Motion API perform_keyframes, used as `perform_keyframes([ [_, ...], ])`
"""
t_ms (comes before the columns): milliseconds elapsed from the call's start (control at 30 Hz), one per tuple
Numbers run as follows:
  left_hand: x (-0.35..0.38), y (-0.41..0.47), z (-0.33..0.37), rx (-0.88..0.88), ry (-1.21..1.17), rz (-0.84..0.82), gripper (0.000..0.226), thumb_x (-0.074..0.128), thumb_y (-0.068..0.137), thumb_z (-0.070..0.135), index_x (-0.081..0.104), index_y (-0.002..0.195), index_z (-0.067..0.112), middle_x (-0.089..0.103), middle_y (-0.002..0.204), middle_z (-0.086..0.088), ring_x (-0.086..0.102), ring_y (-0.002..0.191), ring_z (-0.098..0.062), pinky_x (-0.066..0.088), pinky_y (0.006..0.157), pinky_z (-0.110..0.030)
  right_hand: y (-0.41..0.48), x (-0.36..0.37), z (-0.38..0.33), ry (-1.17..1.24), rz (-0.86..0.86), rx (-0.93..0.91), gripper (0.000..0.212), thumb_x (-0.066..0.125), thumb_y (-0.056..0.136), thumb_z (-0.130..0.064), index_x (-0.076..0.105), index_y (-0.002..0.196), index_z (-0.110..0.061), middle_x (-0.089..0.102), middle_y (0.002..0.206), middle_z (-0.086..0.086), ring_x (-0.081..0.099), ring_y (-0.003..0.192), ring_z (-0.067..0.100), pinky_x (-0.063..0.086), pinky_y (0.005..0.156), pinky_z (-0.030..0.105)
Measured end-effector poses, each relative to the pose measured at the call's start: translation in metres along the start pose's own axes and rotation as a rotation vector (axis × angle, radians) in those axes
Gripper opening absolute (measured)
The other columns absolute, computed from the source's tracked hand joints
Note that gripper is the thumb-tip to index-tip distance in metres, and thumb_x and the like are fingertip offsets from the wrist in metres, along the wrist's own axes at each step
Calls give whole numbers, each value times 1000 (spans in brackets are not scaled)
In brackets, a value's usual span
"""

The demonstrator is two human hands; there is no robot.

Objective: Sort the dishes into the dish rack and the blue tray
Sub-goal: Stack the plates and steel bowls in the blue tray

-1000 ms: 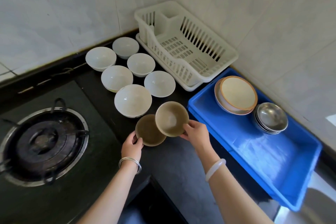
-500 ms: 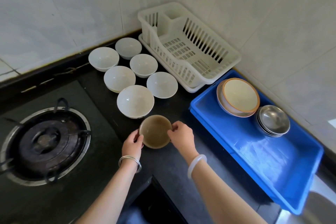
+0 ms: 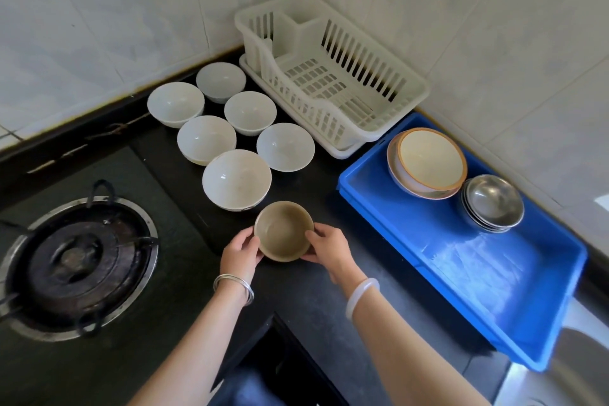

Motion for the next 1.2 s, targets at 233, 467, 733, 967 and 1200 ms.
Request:
perform_keyframes([
  [233, 76, -28, 37, 133, 38, -233, 18, 51, 91, 9, 63, 101, 16, 64, 96, -1, 62, 86, -10, 54, 73, -23, -33, -77, 0, 256, 203, -63, 28, 55, 94, -18, 60, 121, -19, 66, 111, 3, 68, 92, 15, 58, 60, 21],
  [467, 201, -81, 36, 104, 132, -617, 12, 59, 87, 13, 65, 86, 23, 70, 88, 6, 68, 83, -6, 54, 74, -19, -80, -194, 17, 560, 419, -132, 15, 53, 93, -13, 67, 99, -17, 67, 96, 3, 71, 66, 13, 55, 57, 18],
  [733, 334, -135, -24, -71, 323, -821, 26, 51, 90, 6, 55, 116, 6, 57, 97, -14, 56, 81, -24, 50, 76, -31, -111, -293, 76, 826, 678, -80, 14, 47, 95, -7, 60, 91, -5, 60, 108, 17, 66, 96, 37, 56, 54, 17],
  [967, 400, -151, -75, -143, 356, -799, 31, 47, 90, -2, 52, 120, -6, 55, 98, -14, 54, 90, -26, 49, 69, -23, -99, -333, 115, 961, 799, -36, 14, 42, 90, 6, 55, 95, 3, 56, 104, 22, 63, 98, 35, 53, 82, 33],
  [1200, 432, -137, -102, -198, 370, -751, 29, 43, 91, -3, 54, 118, -7, 55, 105, -16, 52, 98, -28, 50, 83, -34, -69, -346, 130, 1076, 846, 40, 26, 47, 92, 1, 60, 115, -1, 62, 110, 16, 61, 107, 30, 53, 73, 25],
])
Point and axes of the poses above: each hand's wrist, its own y-axis towards the middle knuckle, its own x-axis out of the palm, z = x × y, the point moved 7 cm from there along y, towards the middle knuckle
